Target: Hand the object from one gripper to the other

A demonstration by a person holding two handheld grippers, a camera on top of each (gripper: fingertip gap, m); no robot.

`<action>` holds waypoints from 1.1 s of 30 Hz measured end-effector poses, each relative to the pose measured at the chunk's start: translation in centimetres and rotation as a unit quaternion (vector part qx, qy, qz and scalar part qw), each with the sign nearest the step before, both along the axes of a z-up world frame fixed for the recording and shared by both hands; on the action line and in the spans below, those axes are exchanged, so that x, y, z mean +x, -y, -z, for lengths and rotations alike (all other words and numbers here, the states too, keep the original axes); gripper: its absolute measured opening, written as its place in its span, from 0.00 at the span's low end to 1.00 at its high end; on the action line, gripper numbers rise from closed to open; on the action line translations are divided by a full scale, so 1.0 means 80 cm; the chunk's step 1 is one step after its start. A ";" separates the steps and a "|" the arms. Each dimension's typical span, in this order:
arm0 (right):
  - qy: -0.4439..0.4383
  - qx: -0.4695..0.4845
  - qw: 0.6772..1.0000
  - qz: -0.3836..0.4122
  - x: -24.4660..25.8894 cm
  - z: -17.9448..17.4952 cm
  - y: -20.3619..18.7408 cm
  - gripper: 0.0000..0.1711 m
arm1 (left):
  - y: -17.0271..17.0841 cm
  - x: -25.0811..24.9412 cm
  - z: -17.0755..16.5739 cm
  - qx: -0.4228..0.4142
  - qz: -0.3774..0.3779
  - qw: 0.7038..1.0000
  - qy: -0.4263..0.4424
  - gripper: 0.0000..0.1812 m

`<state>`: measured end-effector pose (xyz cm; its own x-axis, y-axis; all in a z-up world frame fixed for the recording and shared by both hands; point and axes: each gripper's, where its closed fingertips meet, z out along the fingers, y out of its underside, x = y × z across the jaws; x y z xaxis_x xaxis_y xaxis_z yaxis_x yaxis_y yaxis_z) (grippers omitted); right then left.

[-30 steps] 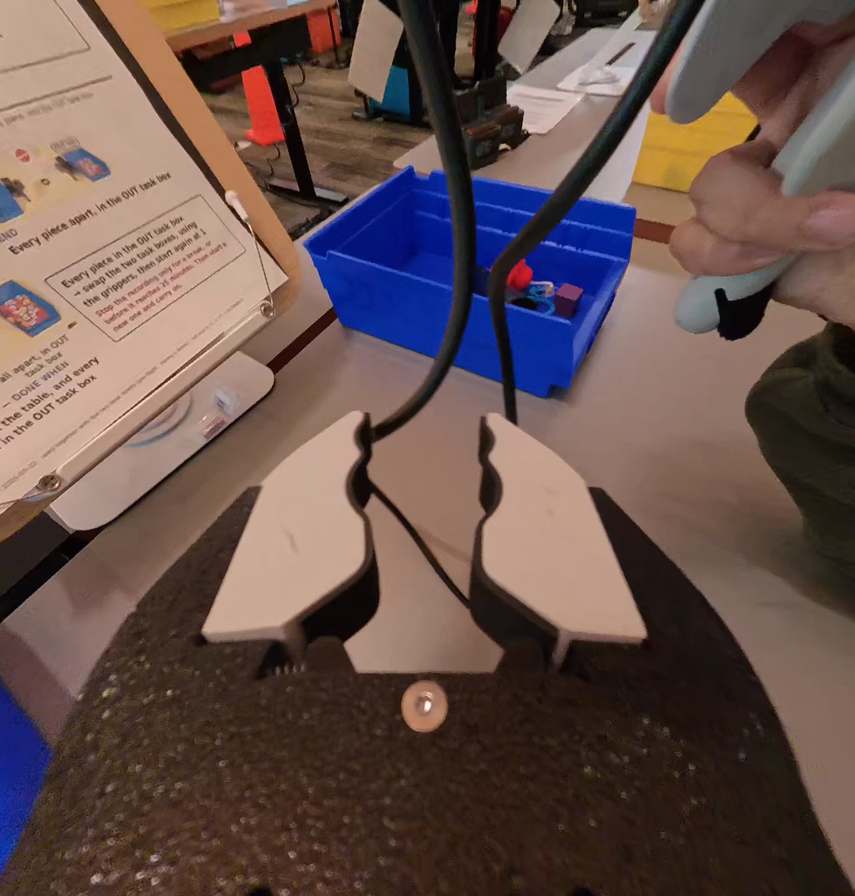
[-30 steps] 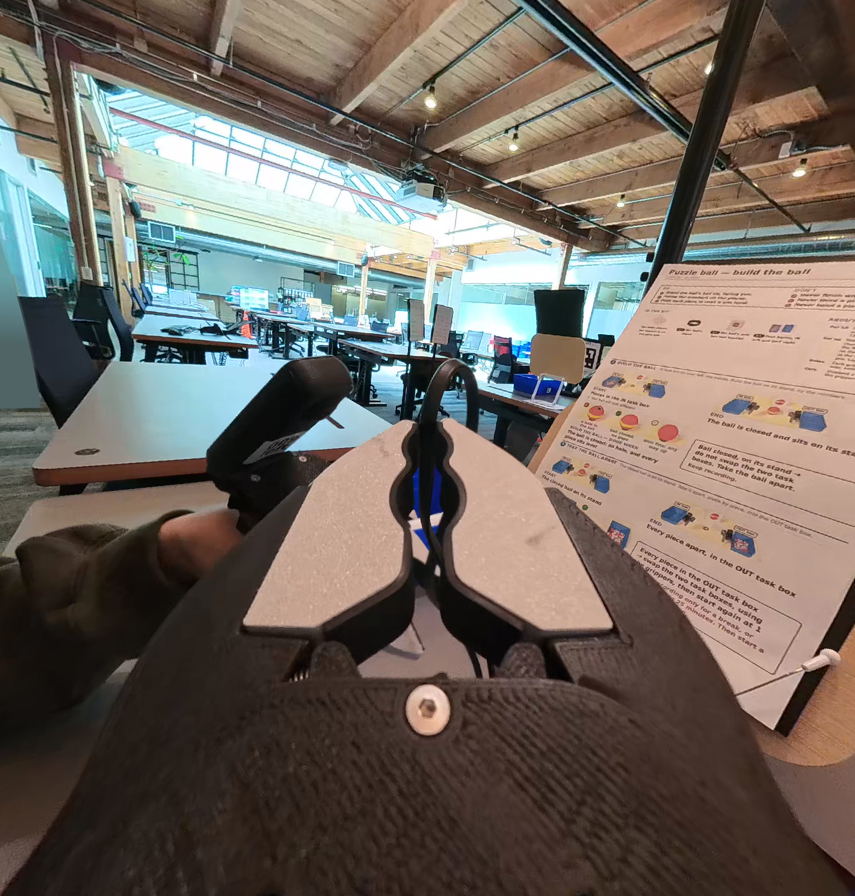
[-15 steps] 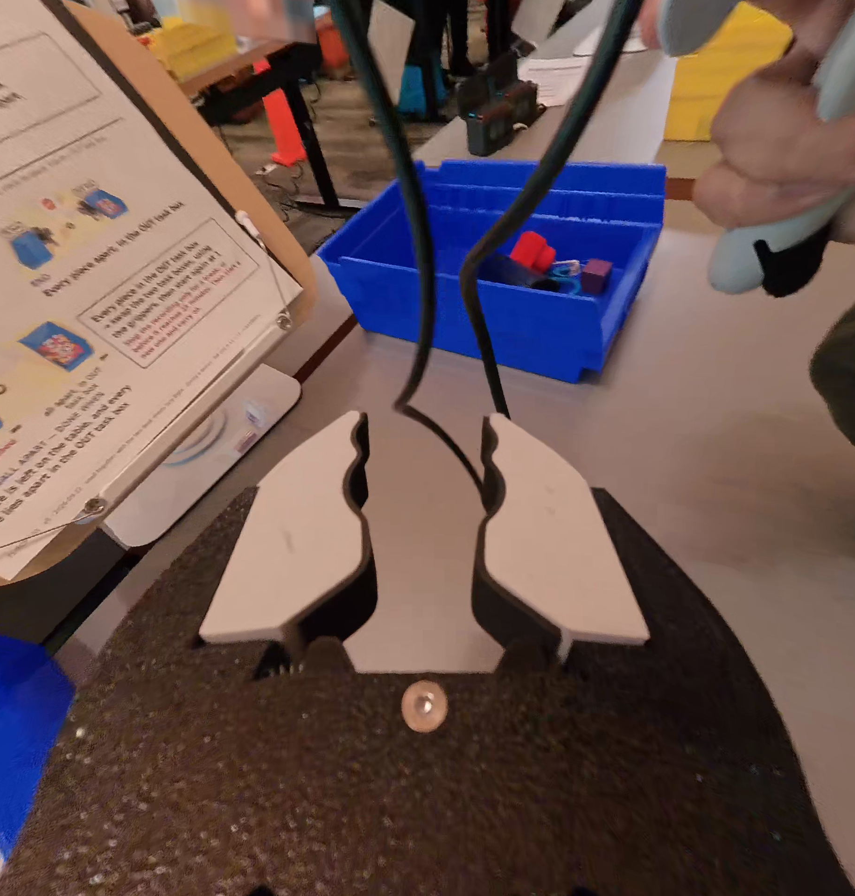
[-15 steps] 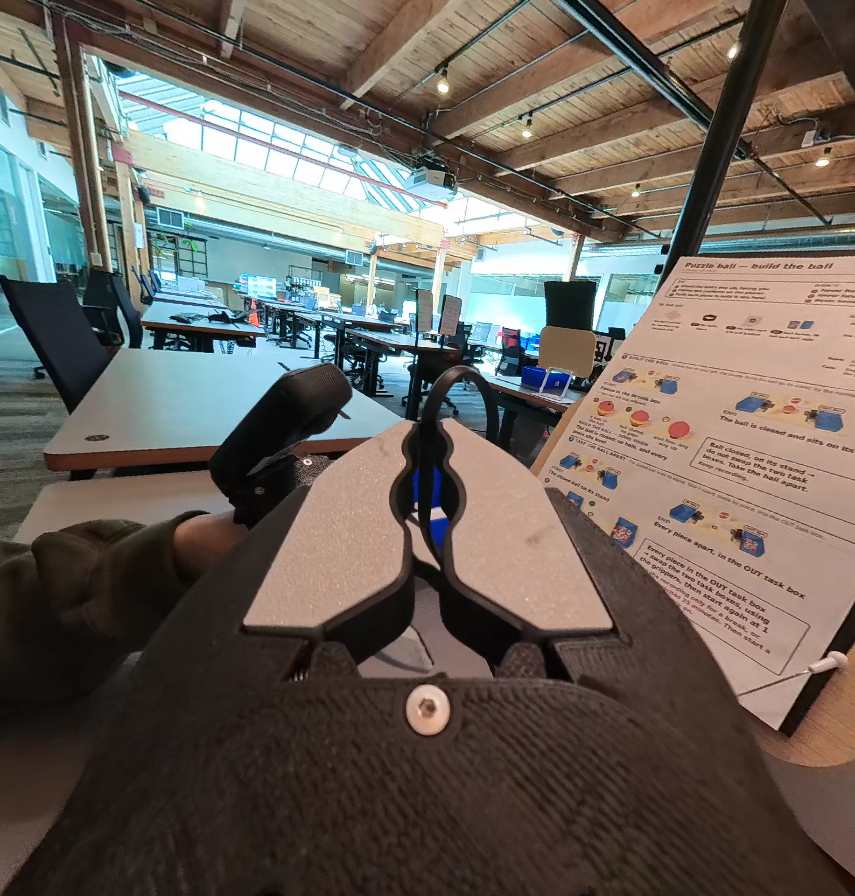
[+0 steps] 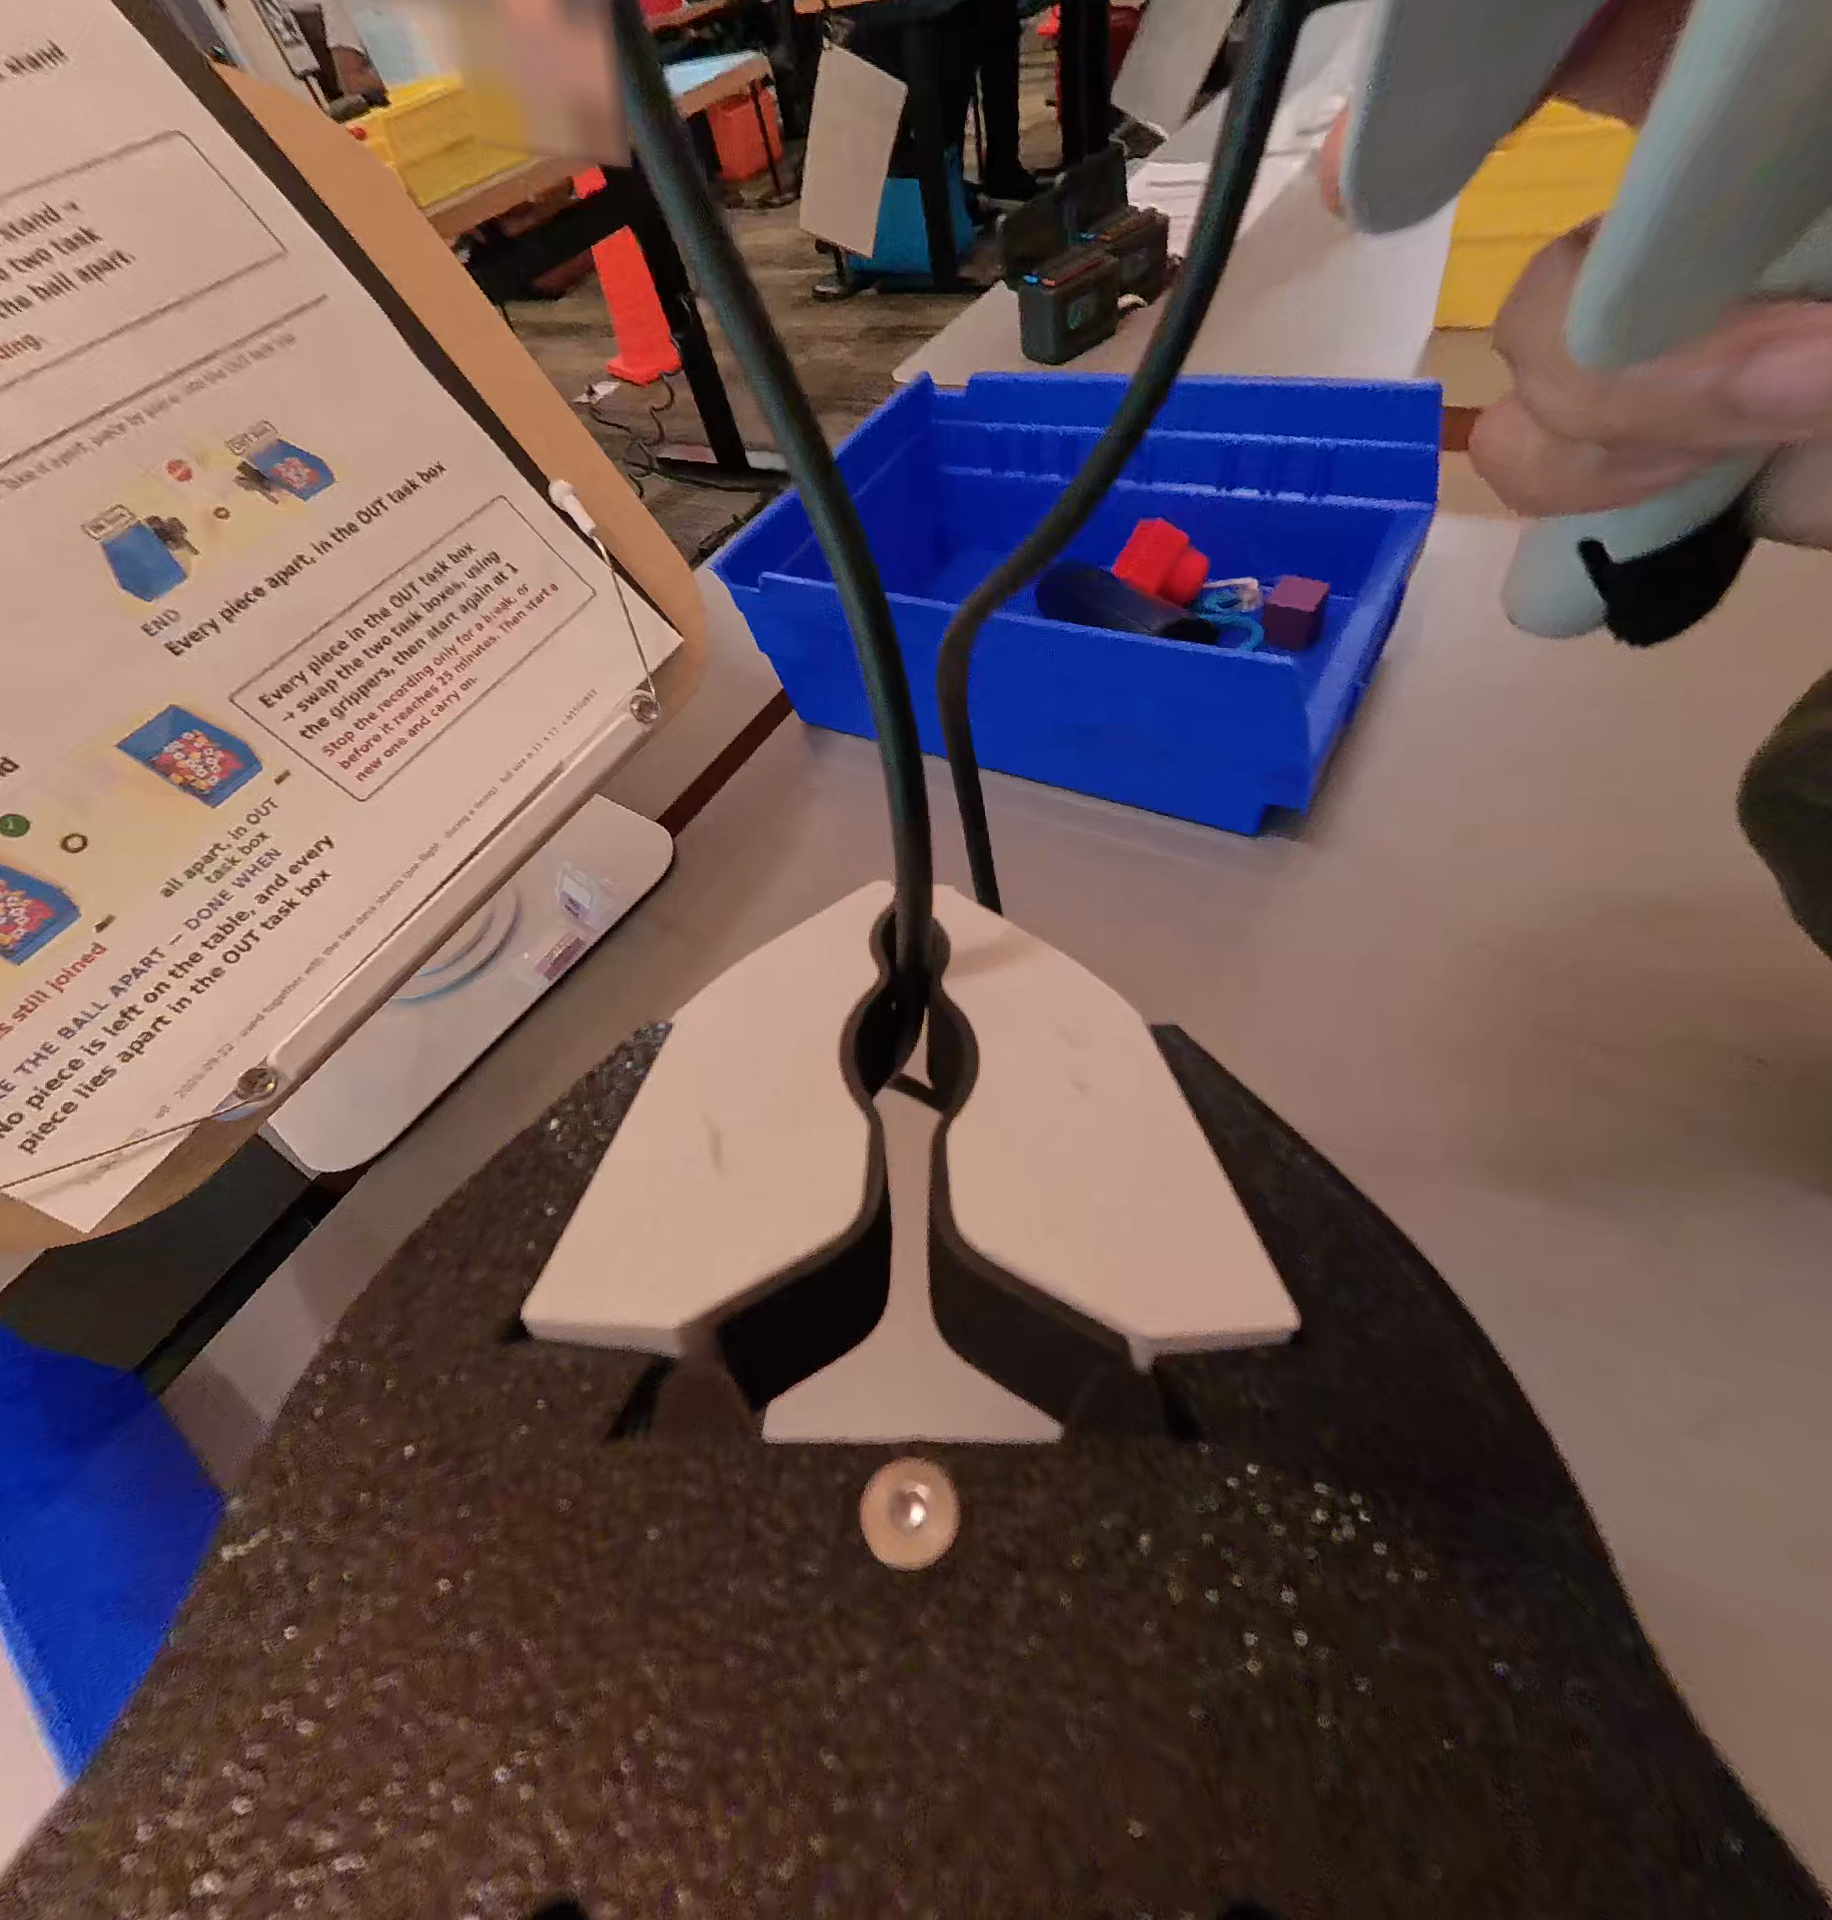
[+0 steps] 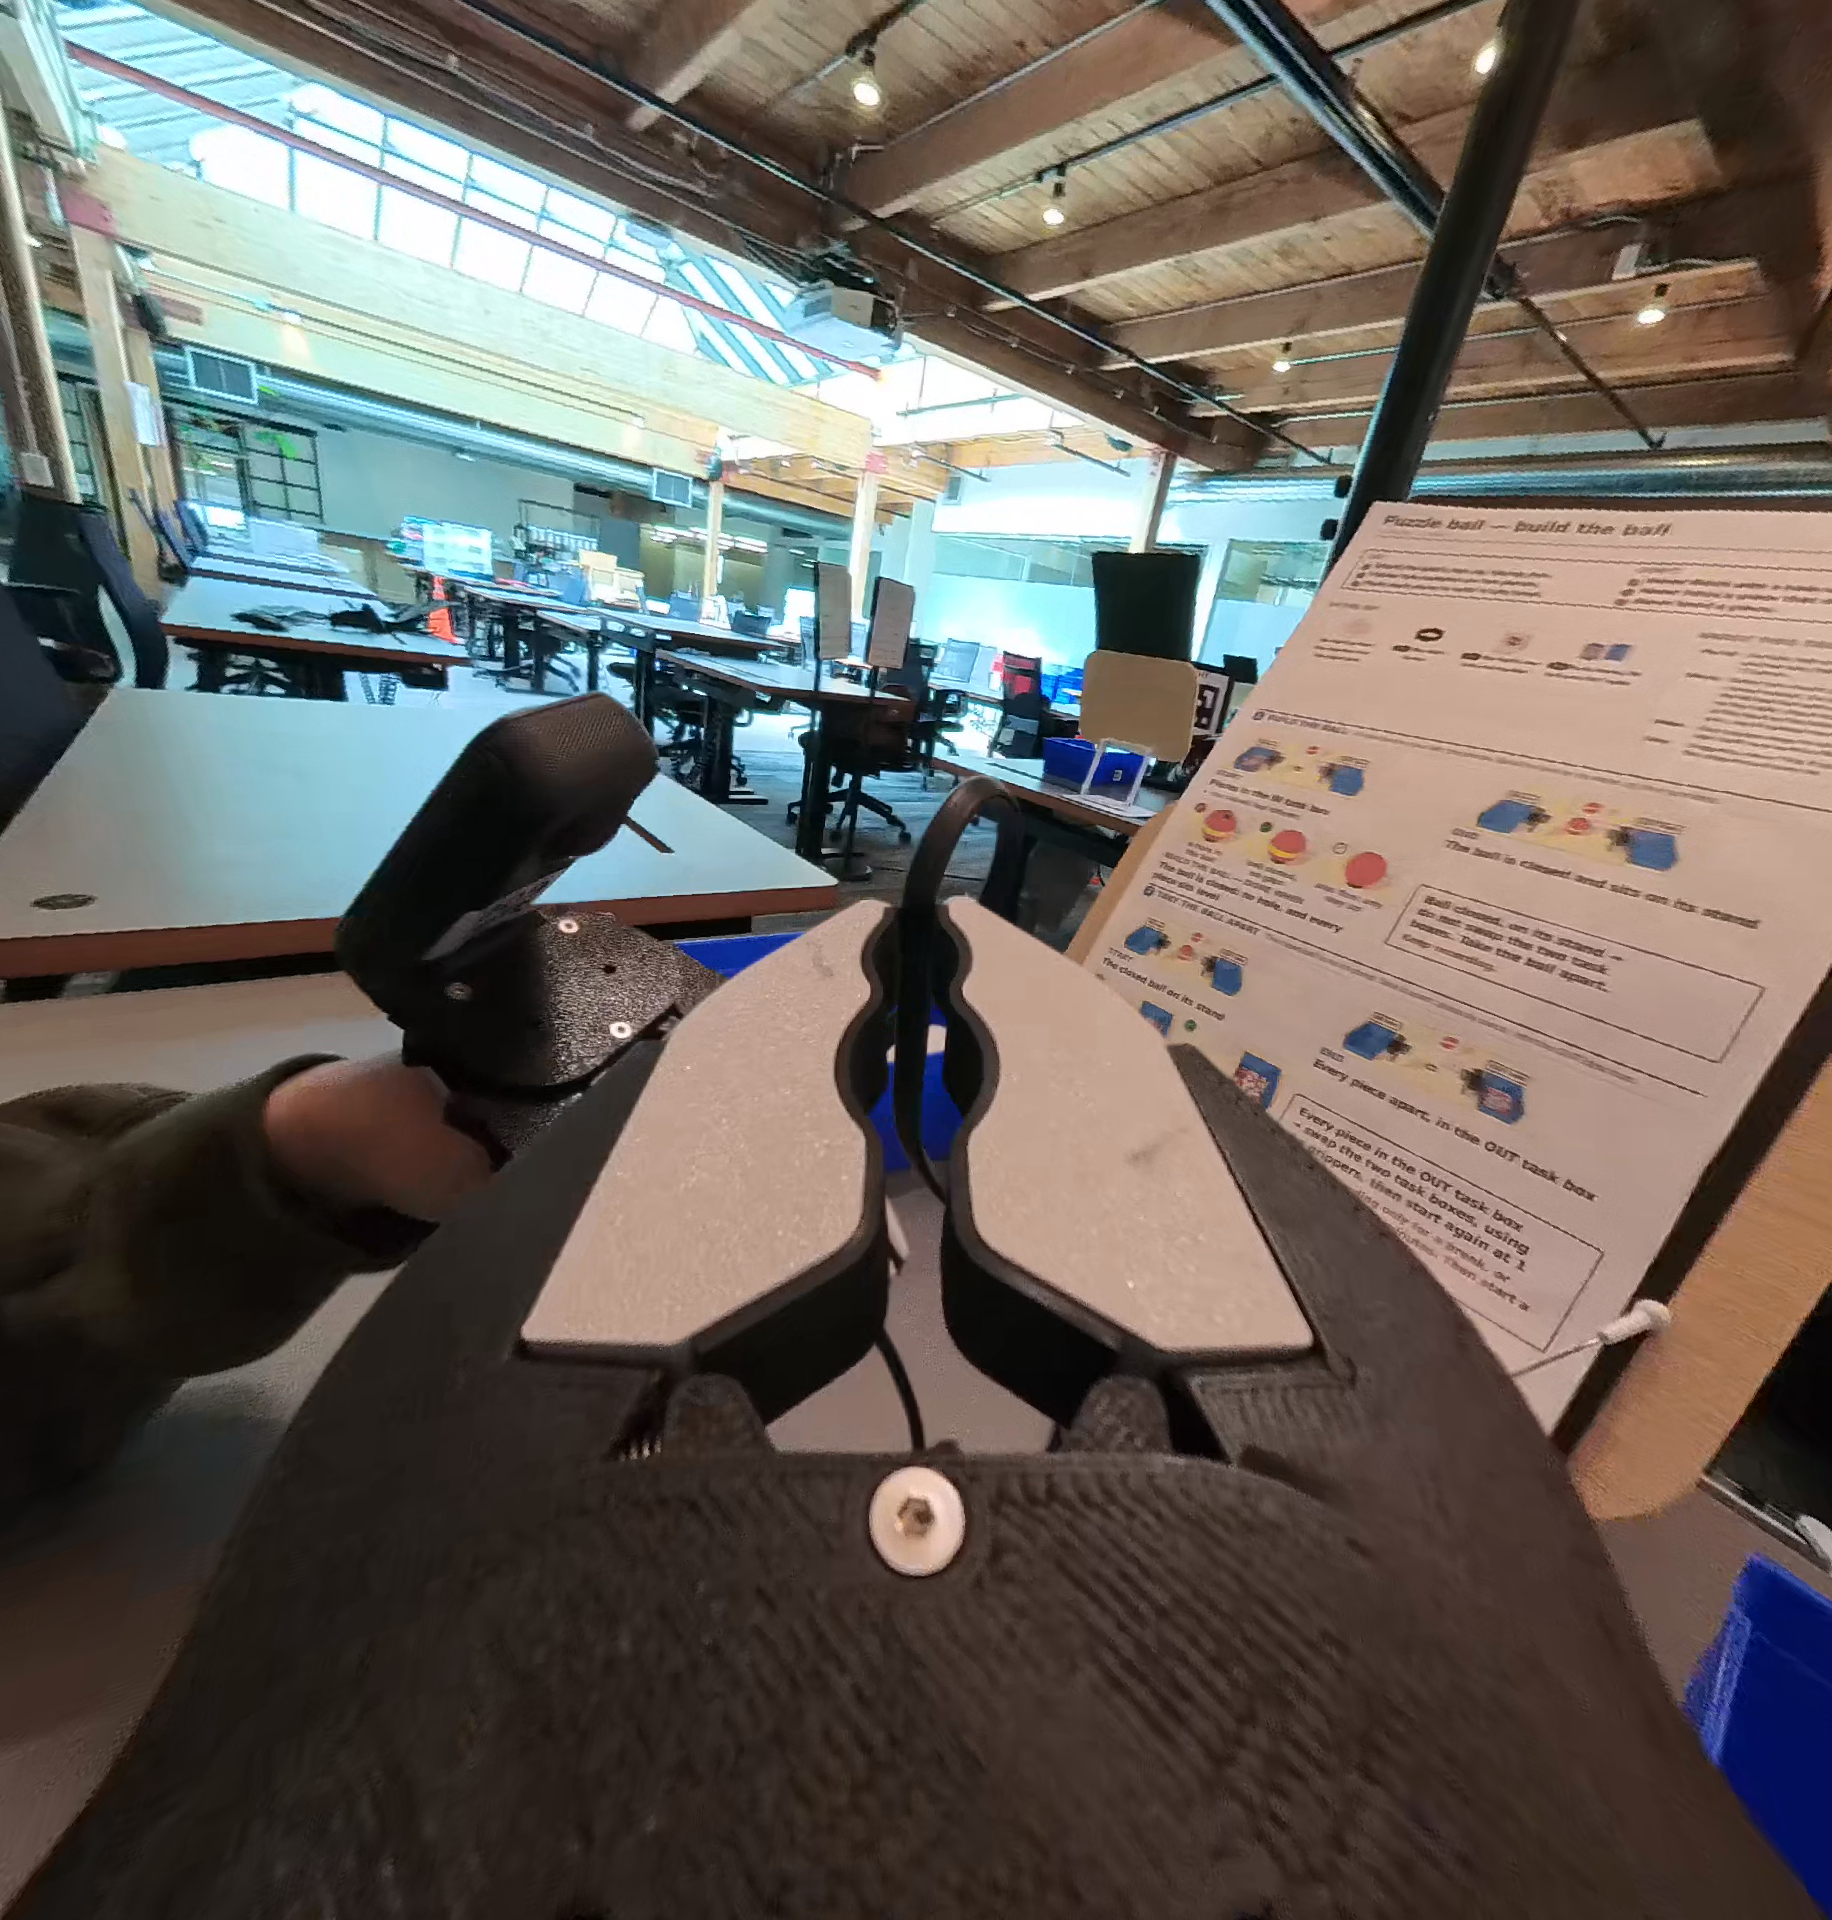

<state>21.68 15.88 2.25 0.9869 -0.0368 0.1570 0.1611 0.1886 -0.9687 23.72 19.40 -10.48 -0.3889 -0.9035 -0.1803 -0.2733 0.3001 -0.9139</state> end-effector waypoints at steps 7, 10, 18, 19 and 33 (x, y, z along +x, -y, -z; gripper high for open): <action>-0.002 0.004 1.000 -0.006 -0.001 -0.002 0.003 0.03 | 0.006 -0.003 0.006 0.006 0.021 1.000 -0.011 0.01; 0.002 0.001 1.000 -0.007 -0.003 0.000 0.000 0.03 | 0.007 -0.003 0.005 0.015 0.023 1.000 -0.009 0.01; 0.011 -0.006 1.000 -0.006 -0.005 0.001 0.000 0.03 | 0.015 -0.008 0.000 -0.034 0.054 0.998 -0.009 0.02; 0.013 -0.007 1.000 -0.005 -0.005 0.002 -0.001 0.03 | 0.014 -0.008 0.002 -0.027 0.053 0.998 -0.011 0.02; 0.012 -0.047 0.998 0.026 0.020 0.022 0.003 0.03 | 0.013 -0.015 -0.021 -0.081 0.052 0.995 -0.007 0.02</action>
